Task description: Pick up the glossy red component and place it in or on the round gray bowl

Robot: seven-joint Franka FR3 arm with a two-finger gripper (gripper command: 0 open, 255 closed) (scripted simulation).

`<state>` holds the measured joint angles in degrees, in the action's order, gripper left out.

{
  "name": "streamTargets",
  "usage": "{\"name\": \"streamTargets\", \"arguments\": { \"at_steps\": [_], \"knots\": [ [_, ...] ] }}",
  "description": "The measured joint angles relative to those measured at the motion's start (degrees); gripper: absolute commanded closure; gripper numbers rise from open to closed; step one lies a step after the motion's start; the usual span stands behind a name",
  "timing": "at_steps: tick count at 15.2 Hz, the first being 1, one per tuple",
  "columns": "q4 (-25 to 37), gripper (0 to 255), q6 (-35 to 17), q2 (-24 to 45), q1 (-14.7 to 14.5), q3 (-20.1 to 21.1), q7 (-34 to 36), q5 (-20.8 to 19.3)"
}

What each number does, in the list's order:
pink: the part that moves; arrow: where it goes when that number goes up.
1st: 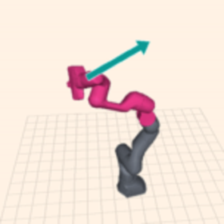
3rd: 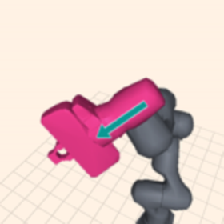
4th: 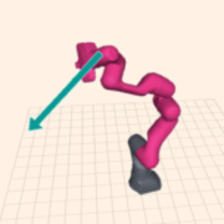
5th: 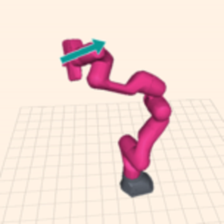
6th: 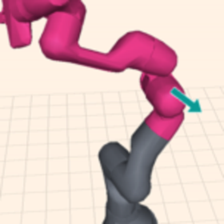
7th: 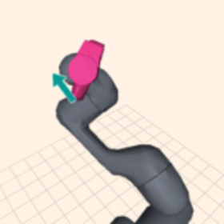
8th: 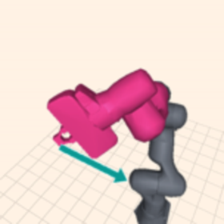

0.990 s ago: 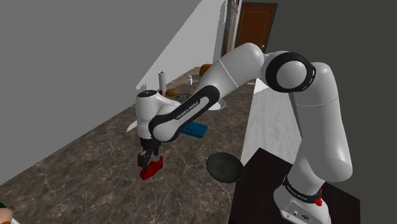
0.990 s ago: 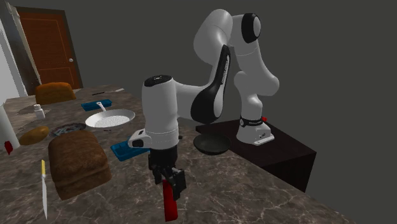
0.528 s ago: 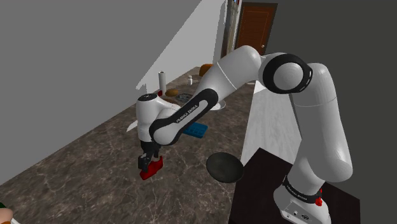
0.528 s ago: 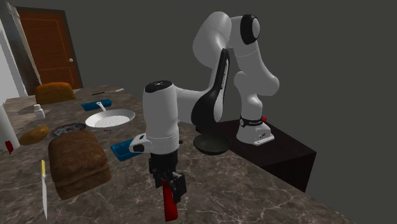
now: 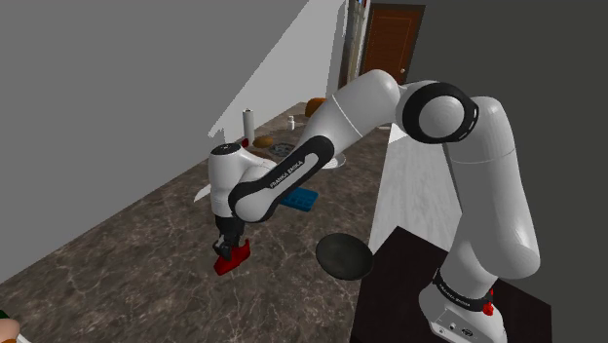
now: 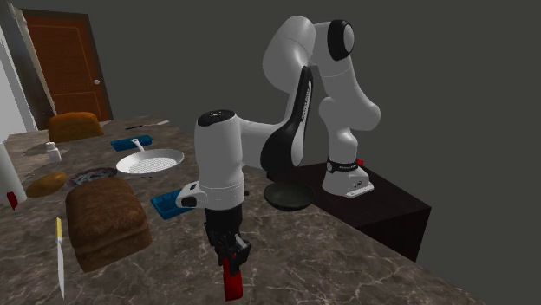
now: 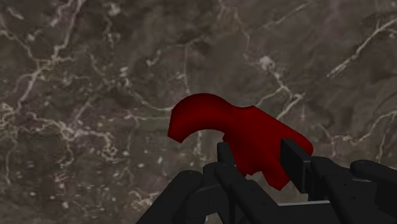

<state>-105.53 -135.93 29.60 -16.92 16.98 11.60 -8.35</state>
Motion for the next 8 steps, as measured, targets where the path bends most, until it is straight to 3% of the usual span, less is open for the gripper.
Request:
{"name": "streamTargets", "arguments": {
  "at_steps": [8],
  "knots": [
    [0.2,255,1.7,-1.5,0.3,0.4,-0.3,0.5]
  ]
}}
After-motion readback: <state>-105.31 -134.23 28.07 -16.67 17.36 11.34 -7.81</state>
